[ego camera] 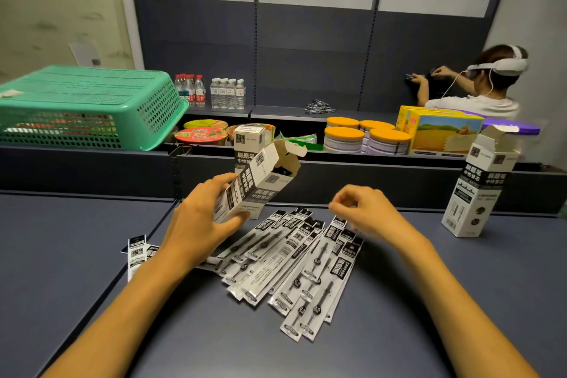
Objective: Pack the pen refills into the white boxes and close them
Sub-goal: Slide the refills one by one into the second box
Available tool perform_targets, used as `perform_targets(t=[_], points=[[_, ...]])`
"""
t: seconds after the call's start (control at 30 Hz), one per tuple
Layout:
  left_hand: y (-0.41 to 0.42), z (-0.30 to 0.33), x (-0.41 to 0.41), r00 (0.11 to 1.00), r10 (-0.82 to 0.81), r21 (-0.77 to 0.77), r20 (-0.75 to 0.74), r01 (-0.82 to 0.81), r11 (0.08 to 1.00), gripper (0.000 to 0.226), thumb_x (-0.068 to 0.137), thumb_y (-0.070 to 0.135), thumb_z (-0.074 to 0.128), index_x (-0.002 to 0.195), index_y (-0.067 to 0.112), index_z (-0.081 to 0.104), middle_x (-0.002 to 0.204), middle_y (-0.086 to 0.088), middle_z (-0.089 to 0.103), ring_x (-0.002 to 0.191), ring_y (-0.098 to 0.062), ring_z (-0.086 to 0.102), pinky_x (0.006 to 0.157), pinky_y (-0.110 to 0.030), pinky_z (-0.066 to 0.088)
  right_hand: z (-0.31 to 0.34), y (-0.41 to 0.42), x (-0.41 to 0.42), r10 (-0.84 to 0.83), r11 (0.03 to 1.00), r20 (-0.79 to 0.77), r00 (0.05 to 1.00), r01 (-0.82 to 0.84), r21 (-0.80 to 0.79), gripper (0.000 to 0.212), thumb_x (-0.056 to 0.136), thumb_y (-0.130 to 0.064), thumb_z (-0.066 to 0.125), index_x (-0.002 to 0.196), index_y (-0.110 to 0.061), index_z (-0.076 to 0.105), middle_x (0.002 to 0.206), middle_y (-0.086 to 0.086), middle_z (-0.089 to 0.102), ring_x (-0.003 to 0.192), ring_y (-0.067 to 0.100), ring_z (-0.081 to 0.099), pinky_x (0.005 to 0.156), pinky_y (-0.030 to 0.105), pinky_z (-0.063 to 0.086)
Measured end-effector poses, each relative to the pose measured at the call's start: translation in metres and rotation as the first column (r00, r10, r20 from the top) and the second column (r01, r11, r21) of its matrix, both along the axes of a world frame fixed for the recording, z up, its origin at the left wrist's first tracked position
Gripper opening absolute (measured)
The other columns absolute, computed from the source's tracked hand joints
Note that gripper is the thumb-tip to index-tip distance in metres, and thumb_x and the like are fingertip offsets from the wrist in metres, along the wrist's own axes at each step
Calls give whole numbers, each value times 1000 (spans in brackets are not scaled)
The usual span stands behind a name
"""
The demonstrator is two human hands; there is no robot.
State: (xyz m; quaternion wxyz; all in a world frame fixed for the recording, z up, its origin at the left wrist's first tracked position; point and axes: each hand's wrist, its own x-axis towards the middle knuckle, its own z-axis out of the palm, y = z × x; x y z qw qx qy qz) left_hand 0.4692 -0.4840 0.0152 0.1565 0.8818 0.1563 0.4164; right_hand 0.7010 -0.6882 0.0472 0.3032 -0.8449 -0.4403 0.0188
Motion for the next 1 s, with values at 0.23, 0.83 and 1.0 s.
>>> perform_targets(t=[0.23, 0.83, 1.0], points=[[-2, 0, -1, 1000, -9, 0, -6, 9, 1000, 68, 73, 60, 62, 133, 42, 37, 113, 14, 55, 98, -15, 58, 73, -43, 57, -23, 2, 20, -152, 948, -10, 988, 143, -284, 74, 76, -67, 67, 119, -7, 64, 118, 9, 68, 104, 24, 64, 92, 43, 53], [-3, 1, -1, 1000, -9, -16, 2, 9, 1000, 68, 77, 41, 76, 134, 39, 38, 116, 6, 59, 98, -16, 58, 74, -44, 57, -16, 2, -3, 36, 953, -223, 974, -100, -285, 36, 71, -40, 84, 95, -21, 65, 92, -6, 64, 89, 13, 58, 77, 26, 46], [-4, 0, -1, 1000, -6, -5, -3, 6, 1000, 69, 77, 40, 76, 134, 39, 38, 115, 10, 57, 97, -14, 58, 73, -43, 57, -15, 1, -1, 51, 969, -205, 978, -98, -225, 35, 68, -33, 88, 84, -19, 60, 87, 0, 66, 80, 16, 57, 73, 30, 47]])
